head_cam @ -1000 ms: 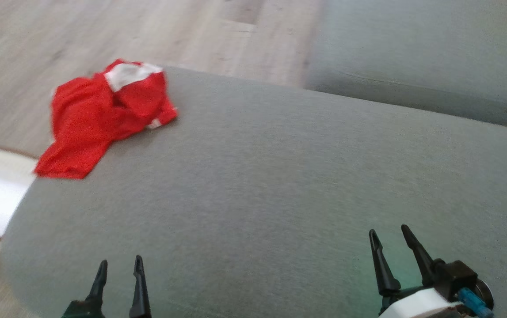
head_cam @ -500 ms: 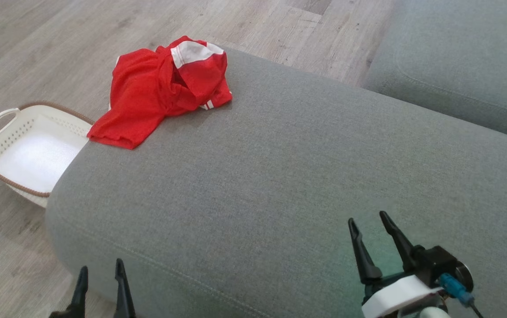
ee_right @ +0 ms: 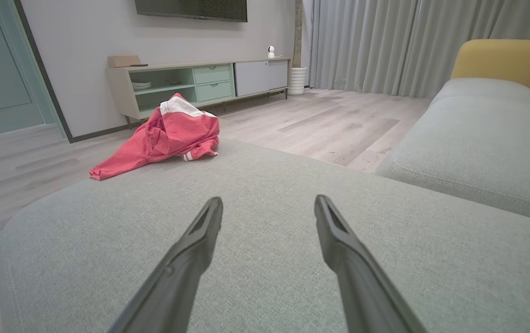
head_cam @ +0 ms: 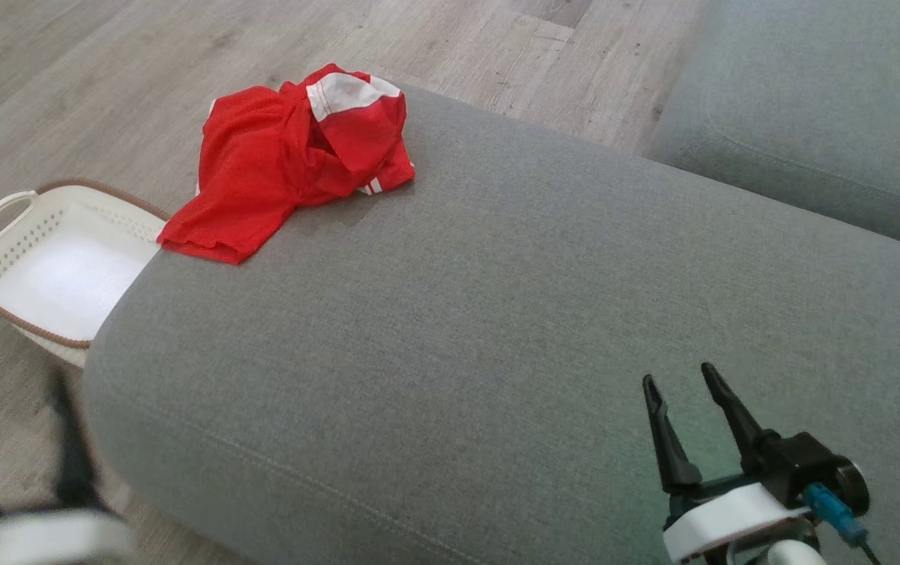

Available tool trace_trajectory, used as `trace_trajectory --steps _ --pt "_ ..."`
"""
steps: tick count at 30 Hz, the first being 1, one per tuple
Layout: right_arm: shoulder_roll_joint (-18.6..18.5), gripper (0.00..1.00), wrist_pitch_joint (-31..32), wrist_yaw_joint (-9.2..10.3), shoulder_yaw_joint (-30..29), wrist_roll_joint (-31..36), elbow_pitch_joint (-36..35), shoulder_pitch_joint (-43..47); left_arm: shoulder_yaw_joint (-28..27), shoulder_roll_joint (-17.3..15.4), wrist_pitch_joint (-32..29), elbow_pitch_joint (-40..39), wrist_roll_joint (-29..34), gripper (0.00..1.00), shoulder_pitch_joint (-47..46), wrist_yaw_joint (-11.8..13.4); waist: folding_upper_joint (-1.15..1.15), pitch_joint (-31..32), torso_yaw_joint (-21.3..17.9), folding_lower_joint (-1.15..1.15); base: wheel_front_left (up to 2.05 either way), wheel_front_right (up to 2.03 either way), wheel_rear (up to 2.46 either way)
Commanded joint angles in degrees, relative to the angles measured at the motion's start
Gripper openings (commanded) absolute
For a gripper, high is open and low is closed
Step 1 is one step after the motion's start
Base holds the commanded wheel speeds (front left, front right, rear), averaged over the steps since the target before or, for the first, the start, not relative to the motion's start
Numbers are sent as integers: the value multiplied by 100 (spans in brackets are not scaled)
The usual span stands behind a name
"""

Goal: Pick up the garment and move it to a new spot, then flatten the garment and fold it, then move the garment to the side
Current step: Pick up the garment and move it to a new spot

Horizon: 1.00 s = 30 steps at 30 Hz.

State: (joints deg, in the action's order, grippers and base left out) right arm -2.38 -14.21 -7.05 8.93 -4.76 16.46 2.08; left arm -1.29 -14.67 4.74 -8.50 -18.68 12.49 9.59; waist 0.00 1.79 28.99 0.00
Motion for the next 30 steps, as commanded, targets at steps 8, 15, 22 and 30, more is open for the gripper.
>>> trace_trajectory --steps 8,15,22,30 --pt "-50 100 316 -44 50 495 -831 -233 -1081 -1706 -848 -520 -184 100 -2336 -322 0 -493 -480 0 0 0 0" --pt "-50 100 861 -44 138 1082 -1622 -701 -727 -2453 -1368 602 -463 100 -4481 -851 0 -1372 -1108 0 0 0 0" --pt "-50 100 1279 -44 209 1473 -2388 -1146 -145 -2342 -1767 2290 -556 100 -6031 -1071 0 -2177 -1604 0 0 0 0" --pt "-87 100 1596 -44 87 1729 -3108 -1288 162 -1980 -1740 3836 -797 100 -6682 -1360 0 -2999 -1925 0 0 0 0"
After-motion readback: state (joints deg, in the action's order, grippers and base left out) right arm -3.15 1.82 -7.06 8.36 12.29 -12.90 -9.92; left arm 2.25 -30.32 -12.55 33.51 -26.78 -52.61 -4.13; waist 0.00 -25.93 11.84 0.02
